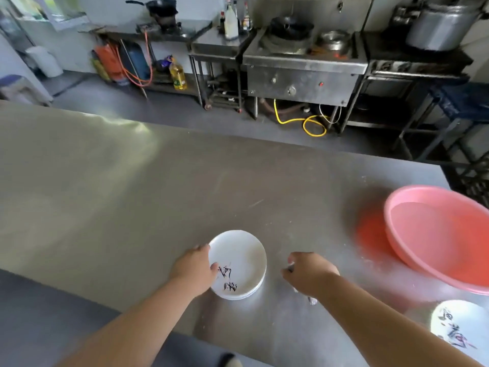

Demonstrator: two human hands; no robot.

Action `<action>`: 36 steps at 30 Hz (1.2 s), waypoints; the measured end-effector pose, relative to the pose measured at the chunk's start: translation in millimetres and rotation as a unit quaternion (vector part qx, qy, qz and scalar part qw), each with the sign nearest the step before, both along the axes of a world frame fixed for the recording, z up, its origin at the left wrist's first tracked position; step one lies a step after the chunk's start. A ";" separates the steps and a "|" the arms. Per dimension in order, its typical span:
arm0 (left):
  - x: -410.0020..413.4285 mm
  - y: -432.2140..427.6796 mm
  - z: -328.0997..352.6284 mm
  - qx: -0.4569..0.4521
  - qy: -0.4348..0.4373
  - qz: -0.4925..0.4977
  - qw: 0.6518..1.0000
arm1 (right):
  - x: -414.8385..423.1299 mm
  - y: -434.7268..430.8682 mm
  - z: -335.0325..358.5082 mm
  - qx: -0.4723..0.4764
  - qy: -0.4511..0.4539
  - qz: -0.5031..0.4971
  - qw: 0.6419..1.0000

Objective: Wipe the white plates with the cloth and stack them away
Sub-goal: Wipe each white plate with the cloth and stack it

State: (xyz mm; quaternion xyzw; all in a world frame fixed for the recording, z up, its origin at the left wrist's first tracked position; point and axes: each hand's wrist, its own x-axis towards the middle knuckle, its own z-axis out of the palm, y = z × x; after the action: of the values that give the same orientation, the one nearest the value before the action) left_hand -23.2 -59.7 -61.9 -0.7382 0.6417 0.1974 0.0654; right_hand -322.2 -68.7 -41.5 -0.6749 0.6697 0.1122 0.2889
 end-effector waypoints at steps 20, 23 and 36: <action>26.2 -30.7 -16.2 -0.021 0.085 -0.013 0.996 | 49.8 4.7 -26.4 0.037 -0.153 -0.193 0.969; 1.6 -25.9 -0.4 -0.033 0.149 0.006 0.988 | 28.0 22.0 -15.6 0.013 -0.211 -0.238 0.948; -141.4 51.9 -17.8 0.135 0.391 -0.016 0.910 | -111.6 114.6 -33.0 -0.018 -0.079 -0.323 0.943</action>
State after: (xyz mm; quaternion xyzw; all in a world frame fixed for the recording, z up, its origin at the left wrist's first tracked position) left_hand -164.7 -7.8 -79.7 -0.5756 0.5948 0.5541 -0.0888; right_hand -433.7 45.9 -74.5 -0.4337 0.8287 -0.0531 0.3497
